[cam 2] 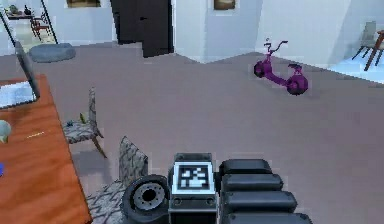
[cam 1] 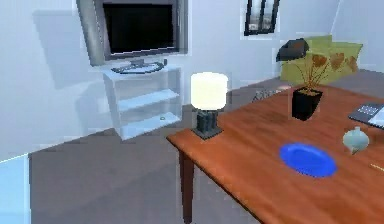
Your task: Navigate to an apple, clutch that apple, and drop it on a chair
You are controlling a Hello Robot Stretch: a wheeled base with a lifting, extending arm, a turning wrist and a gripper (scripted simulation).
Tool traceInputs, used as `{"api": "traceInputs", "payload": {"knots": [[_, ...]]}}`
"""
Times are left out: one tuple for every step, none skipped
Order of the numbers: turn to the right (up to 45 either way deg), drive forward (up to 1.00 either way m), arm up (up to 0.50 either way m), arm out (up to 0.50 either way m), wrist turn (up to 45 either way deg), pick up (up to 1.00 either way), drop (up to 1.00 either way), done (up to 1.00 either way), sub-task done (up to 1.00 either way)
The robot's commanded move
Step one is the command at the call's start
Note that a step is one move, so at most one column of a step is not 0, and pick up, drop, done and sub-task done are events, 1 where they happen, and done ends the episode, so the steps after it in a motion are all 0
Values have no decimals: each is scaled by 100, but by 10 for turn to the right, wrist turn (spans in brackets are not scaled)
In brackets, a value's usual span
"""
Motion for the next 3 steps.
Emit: {"api": "traceInputs", "payload": {"knots": [[-210,0,0,0,0,0,0,0,0],[120,0,0,0,0,0,0,0,0],[-90,0,0,0,0,0,0,0,0]]}}
